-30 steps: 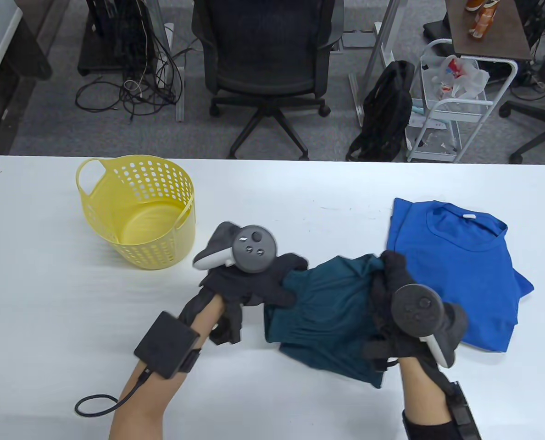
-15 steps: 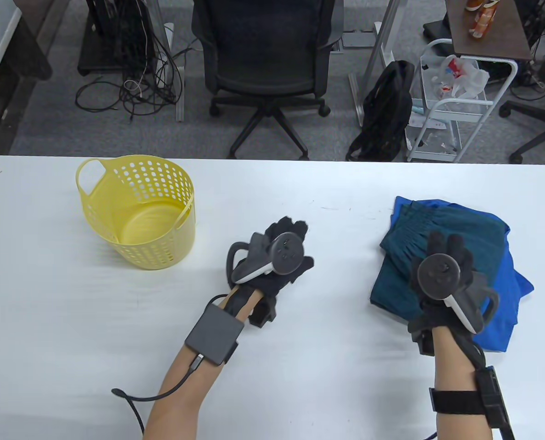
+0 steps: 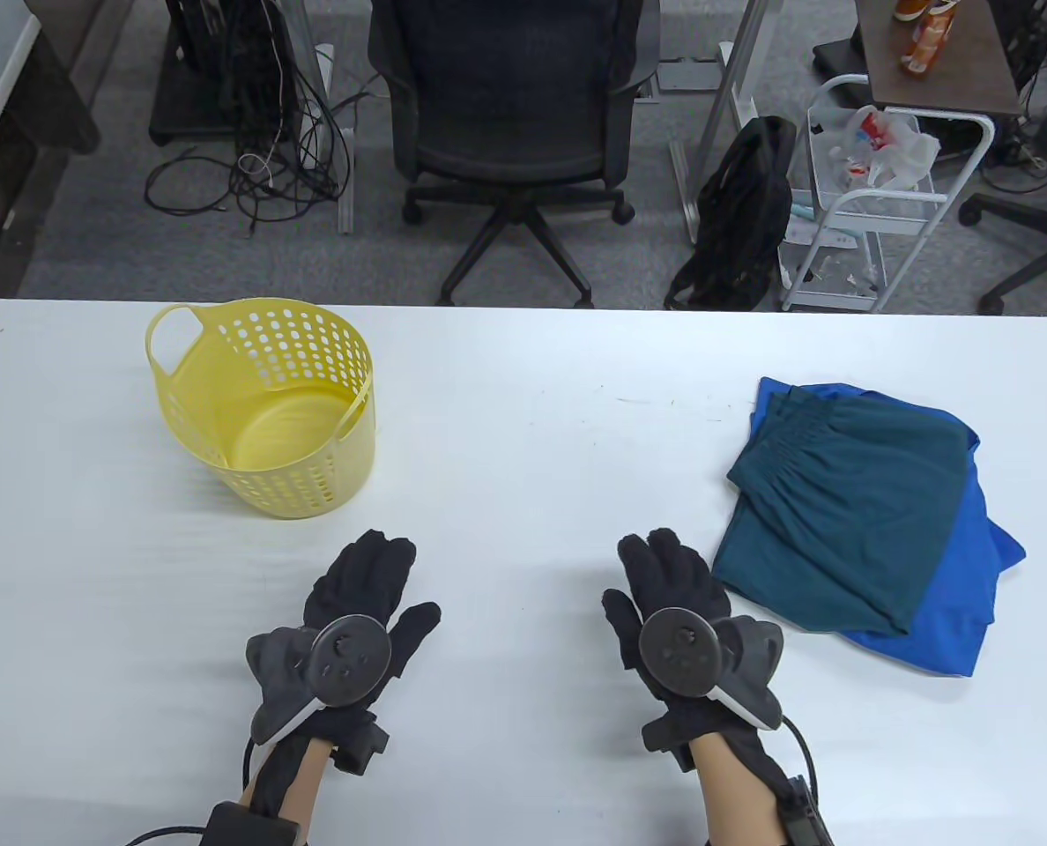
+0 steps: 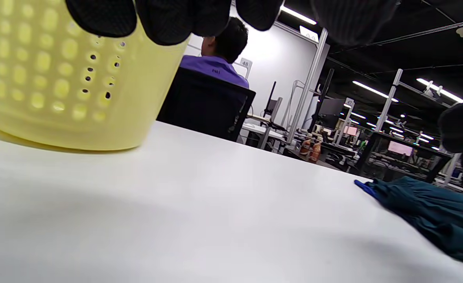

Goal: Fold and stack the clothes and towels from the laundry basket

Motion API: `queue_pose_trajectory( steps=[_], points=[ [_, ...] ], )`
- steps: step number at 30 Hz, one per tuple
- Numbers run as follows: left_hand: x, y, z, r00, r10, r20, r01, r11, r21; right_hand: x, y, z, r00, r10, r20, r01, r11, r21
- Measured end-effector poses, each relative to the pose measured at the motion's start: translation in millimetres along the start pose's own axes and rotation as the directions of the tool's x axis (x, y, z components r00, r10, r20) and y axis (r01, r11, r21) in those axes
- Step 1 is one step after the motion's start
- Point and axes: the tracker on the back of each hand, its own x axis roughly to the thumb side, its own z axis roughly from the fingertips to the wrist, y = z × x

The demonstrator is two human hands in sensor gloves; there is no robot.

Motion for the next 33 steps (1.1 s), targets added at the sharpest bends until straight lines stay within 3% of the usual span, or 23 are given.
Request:
queue_pose_trajectory(
  steps=[7,16,33],
  points=[
    [-6.8,-33.7,0.3,0.969,-0.245,0.022,0.246,0.968,-0.057,11.4,30.8,7.1,0.986,0.154,0.071,-0.155,0.988,0.015],
    [-8.0,-51.2,8.0,0.933,-0.354,0.068,0.359,0.929,-0.086,0.1,43.4,11.3,0.971,0.215,0.102,-0.217,0.976,0.001],
    [-13.5,-41.1,7.5,0.959,-0.281,0.03,0.283,0.956,-0.073,-3.8,49.3,12.6,0.975,0.197,0.101,-0.202,0.978,0.05]
  ],
)
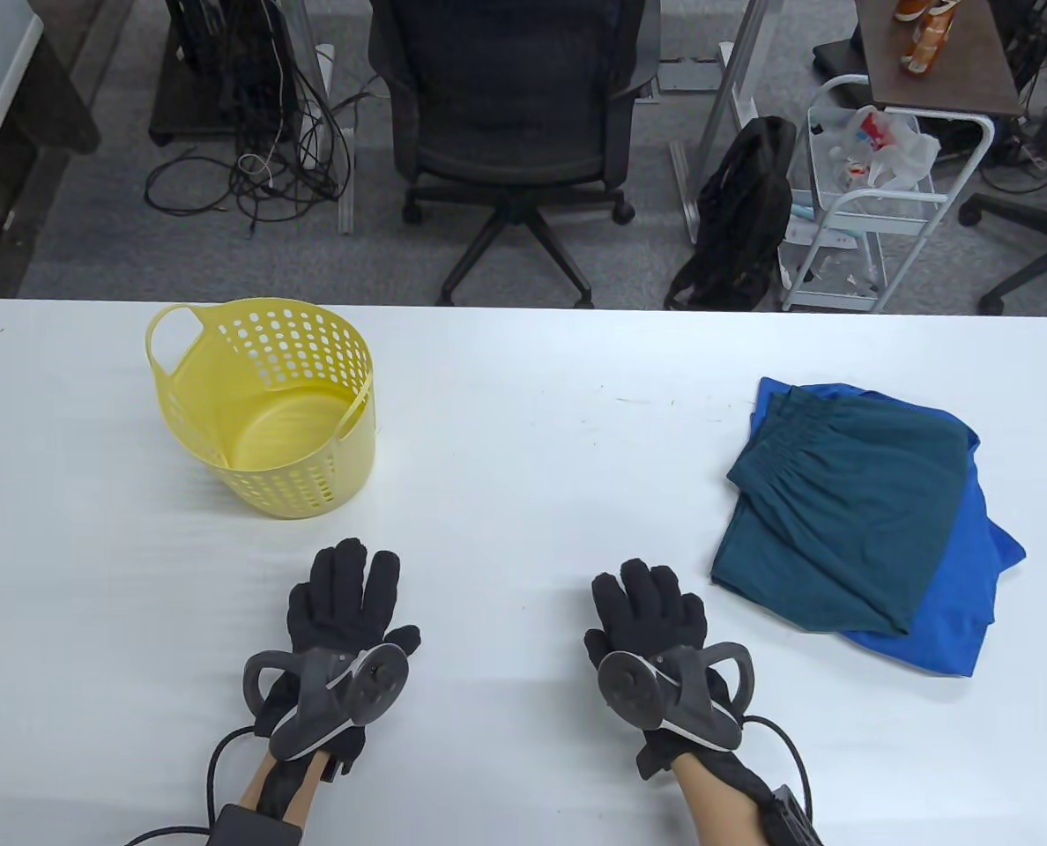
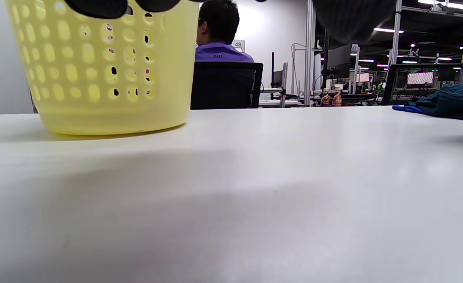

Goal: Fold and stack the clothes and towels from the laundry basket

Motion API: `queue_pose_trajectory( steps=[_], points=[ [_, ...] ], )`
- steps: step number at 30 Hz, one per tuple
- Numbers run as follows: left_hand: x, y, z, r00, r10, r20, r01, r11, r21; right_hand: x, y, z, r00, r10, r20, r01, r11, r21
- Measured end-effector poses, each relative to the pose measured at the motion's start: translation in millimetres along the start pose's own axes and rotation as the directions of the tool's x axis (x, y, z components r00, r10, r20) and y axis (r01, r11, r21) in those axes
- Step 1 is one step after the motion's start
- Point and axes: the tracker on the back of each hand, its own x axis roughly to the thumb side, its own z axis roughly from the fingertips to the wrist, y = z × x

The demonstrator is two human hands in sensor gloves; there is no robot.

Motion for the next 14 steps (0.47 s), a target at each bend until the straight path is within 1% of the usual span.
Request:
queue_pose_trajectory(
  steps=[14],
  points=[
    [0.8,-9.8,-2.4,1.0,-0.014,0.019,0.015,0.998,-0.064,-2.8,2.8,-2.0,1.0,-0.025,-0.001,0.025,0.999,0.03]
  ],
)
